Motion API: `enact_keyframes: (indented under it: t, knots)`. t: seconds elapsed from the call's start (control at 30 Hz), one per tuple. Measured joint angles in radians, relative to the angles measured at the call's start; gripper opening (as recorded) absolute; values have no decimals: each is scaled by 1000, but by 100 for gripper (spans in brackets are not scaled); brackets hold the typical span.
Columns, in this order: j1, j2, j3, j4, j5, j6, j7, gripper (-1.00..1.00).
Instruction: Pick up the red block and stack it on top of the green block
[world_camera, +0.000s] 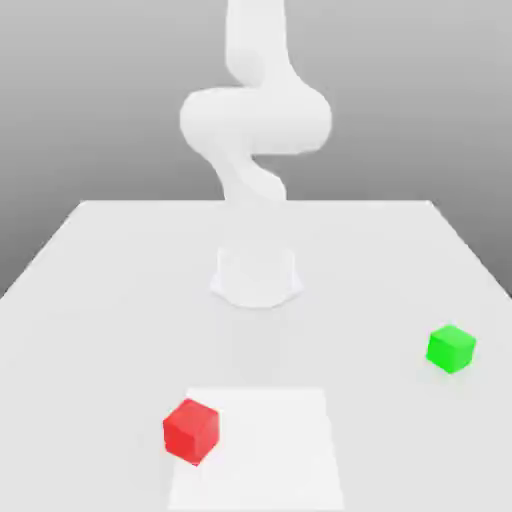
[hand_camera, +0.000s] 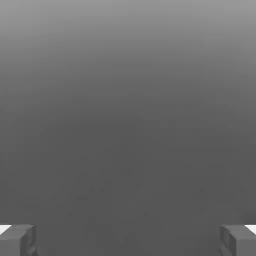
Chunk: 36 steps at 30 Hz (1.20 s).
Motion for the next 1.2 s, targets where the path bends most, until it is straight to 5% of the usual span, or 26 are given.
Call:
enact_keyframes:
  t: [0.67, 0.87, 0.9, 1.2]
  knots:
    - [-154, 732, -20, -316, -4, 380, 285, 0]
    - [-158, 949, -17, -315, 17, 547, 291, 0]
    - [-159, 983, -16, -310, 18, 577, 290, -100]
    - [-161, 939, -14, -317, 15, 540, 293, -100]
